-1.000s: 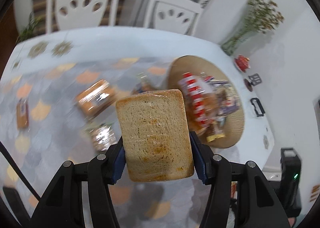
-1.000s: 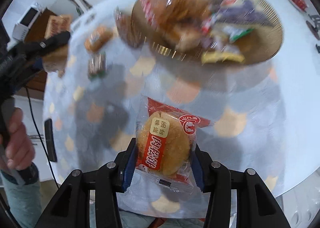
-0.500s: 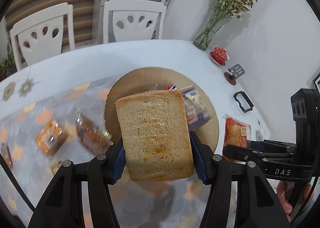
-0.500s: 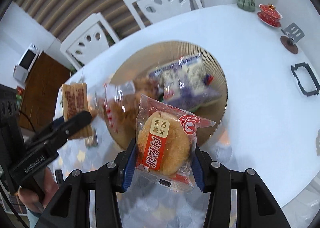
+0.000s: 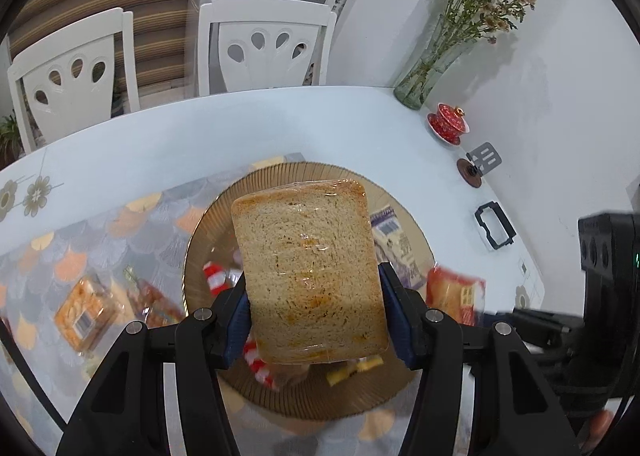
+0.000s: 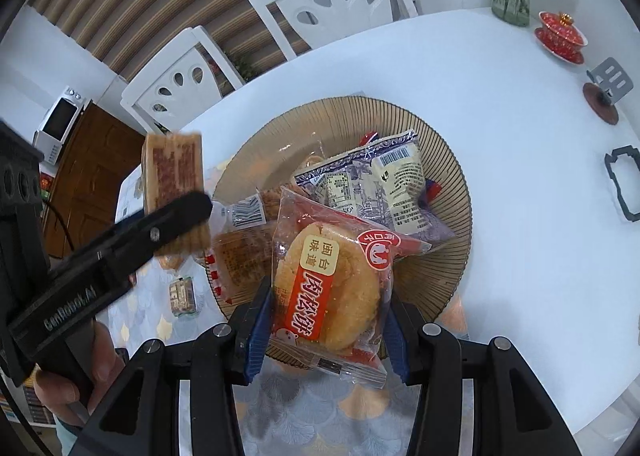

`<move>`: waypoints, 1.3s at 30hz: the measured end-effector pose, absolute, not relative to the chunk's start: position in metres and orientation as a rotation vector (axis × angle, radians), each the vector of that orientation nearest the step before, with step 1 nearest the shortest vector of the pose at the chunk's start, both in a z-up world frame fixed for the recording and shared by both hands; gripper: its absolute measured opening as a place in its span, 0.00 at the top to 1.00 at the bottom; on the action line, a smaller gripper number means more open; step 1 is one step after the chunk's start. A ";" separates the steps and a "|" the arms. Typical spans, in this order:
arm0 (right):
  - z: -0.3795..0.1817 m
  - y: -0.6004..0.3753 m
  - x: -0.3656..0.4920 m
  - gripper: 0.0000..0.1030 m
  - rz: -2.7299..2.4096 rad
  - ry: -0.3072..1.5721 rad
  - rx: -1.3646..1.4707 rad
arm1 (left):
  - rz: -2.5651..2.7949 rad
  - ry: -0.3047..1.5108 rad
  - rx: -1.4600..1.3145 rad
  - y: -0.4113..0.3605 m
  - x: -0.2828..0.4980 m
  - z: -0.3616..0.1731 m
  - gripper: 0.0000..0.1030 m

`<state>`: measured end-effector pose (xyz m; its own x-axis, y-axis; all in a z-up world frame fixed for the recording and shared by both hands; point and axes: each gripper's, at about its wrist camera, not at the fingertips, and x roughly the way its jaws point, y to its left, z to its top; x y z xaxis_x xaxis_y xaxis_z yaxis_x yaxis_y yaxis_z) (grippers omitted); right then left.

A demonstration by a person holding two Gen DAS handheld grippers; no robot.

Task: Organize snacks
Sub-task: 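Carry the cake pack and bread loaf over the amber bowl and open both grippers, then move to the table and grasp the small green-edged pack with the right gripper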

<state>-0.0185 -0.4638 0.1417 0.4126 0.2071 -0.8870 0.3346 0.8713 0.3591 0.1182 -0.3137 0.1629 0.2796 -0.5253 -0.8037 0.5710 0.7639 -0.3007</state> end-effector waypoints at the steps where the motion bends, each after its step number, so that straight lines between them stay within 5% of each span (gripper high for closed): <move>1: 0.138 -0.464 -0.016 0.54 -0.077 1.171 0.539 | -0.734 1.056 0.058 -0.318 0.122 0.161 0.46; 5: 0.125 -0.463 -0.009 0.46 -0.031 1.215 0.549 | -0.721 1.033 0.099 -0.329 0.126 0.157 0.21; 39: 0.110 -0.407 -0.031 0.45 -0.020 1.280 0.512 | -0.434 1.131 -0.185 -0.142 0.105 0.132 0.21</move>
<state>-0.0314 -0.4068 0.1102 0.3022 0.2644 -0.9159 0.2932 0.8884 0.3532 0.1055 -0.1421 0.1320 0.3532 -0.4257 -0.8331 0.2409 0.9018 -0.3587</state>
